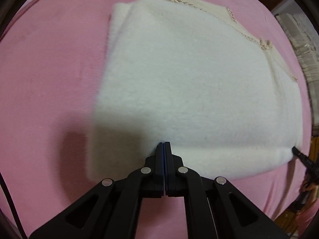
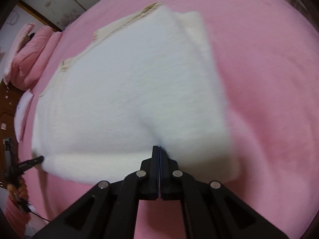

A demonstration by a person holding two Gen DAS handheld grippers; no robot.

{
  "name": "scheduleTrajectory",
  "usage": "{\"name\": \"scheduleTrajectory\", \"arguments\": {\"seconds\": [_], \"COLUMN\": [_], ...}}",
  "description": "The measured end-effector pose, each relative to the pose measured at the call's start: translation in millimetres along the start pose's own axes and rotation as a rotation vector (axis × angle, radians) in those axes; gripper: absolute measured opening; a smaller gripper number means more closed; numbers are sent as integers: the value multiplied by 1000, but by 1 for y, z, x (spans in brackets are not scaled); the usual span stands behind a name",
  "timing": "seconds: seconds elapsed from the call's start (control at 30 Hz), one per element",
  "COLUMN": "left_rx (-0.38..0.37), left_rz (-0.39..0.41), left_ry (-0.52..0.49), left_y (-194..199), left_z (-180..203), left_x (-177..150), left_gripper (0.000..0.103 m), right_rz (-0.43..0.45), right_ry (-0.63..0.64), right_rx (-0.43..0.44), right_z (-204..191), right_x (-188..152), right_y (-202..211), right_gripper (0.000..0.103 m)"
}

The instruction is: Fold large clothes

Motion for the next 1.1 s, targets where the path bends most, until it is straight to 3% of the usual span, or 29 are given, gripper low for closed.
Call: {"name": "scheduleTrajectory", "arguments": {"seconds": [0.2,0.4,0.53,0.63,0.77,0.83,0.93,1.1], "left_rx": [143,186,192,65,-112,-206,-267,-326], "left_rz": [-13,-8,39,45,54,55,61,81], "left_ry": [-87,-79,-114,-132,-127,-130,-159,-148], "left_y": [7,24,38,41,36,28,19,11], "left_z": [1,-8,16,59,123,164,195,217], "left_x": [-1,2,-4,-20,-23,-24,-19,-2], "left_gripper": [1,1,2,2,2,2,2,2], "right_rz": [6,30,81,92,-3,-61,-78,-86], "right_ry": [52,27,28,62,-1,1,41,42], "right_rx": [-52,-119,-170,-65,229,322,329,343], "right_z": [-3,10,-14,-46,-111,-146,-174,-183], "right_x": [0,5,3,-12,-47,-64,-73,-72], "right_y": [-1,10,22,32,18,4,-12,-21], "right_gripper": [0,0,0,0,0,0,0,0]}}
Point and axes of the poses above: each gripper's, at about its wrist camera, not at the fingertips, and y roughly against the way its jaws point, z to its right, x to its top, the point moved 8 cm from there along -y, roughly the way its jaws point, and after that the axes turned 10 degrees about -y, right-handed, at the moved point
